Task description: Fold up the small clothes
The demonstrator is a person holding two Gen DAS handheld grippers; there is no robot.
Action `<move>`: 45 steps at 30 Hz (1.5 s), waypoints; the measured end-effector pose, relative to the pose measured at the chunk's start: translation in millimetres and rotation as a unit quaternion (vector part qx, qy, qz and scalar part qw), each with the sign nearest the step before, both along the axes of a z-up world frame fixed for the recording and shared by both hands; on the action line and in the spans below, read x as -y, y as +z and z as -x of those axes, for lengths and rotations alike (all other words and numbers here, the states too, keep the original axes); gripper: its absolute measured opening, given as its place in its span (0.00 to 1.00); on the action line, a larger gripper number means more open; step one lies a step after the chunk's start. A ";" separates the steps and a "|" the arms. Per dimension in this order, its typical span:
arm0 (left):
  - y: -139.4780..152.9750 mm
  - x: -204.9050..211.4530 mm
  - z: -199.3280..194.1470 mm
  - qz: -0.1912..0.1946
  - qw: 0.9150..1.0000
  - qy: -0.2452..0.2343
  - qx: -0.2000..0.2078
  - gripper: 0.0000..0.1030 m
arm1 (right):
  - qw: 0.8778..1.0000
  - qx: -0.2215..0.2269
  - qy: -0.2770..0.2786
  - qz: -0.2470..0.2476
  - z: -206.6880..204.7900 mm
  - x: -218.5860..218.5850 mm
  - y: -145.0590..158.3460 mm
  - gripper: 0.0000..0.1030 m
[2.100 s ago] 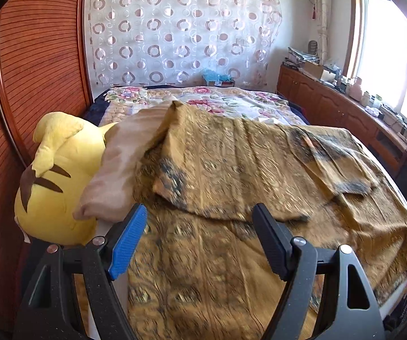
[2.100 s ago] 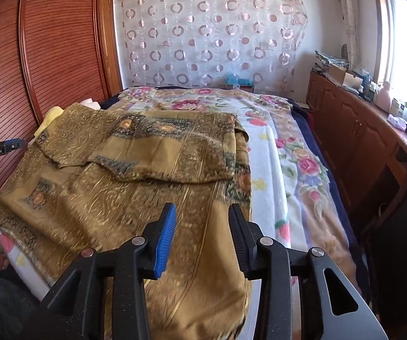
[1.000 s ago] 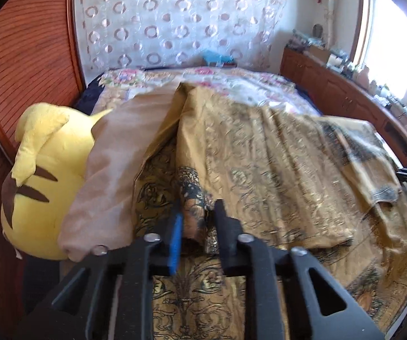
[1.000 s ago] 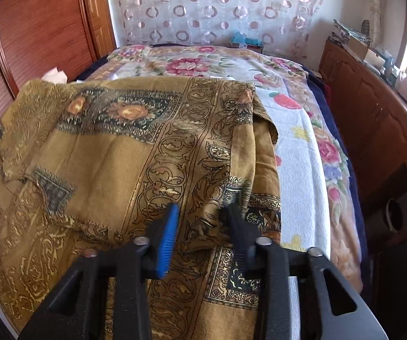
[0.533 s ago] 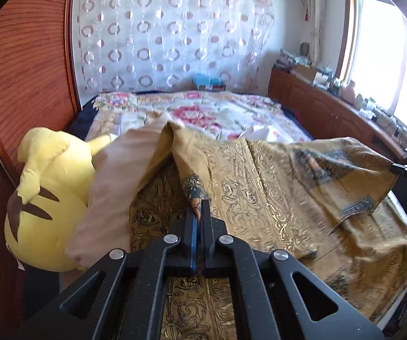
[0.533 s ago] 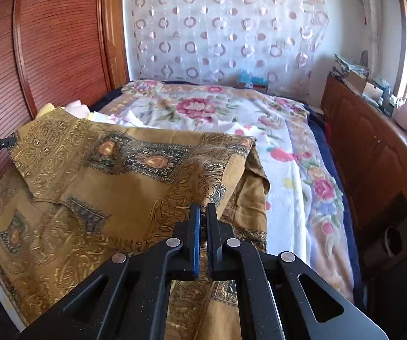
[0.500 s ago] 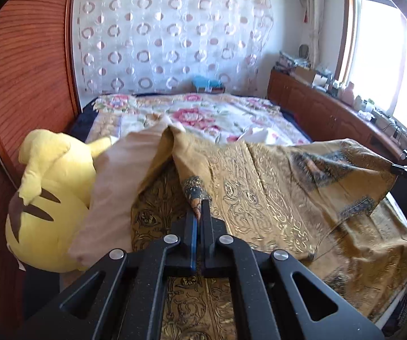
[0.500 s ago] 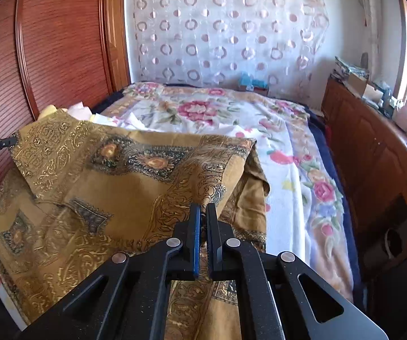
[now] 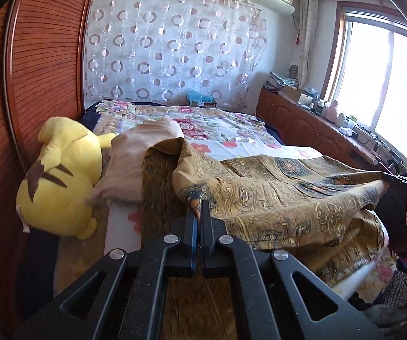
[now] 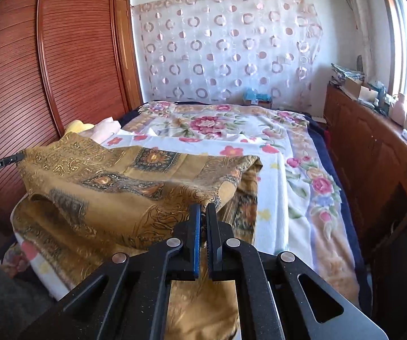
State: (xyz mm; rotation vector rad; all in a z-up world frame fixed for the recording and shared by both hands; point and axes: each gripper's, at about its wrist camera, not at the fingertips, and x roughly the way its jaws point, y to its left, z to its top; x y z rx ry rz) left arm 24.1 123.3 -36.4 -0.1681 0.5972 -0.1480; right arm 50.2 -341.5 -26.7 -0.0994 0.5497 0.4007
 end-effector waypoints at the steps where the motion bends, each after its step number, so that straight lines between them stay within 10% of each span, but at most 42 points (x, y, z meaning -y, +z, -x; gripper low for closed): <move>1: -1.2 -0.8 6.8 0.005 1.000 0.002 -0.001 0.02 | 1.000 0.000 0.001 -0.002 6.5 1.5 1.9 0.03; 18: -68.2 14.8 28.2 -0.034 0.995 0.023 -0.092 0.04 | 0.996 -0.080 -0.022 0.015 30.8 -1.5 -47.9 0.03; 28: -56.6 16.7 30.4 -0.053 0.996 0.022 -0.062 0.74 | 0.998 -0.041 -0.035 0.032 48.6 -15.6 -29.1 0.18; 45: -84.5 3.0 24.6 -0.053 0.992 0.062 -0.099 0.74 | 0.999 -0.030 -0.001 0.022 33.1 -73.2 -59.0 0.35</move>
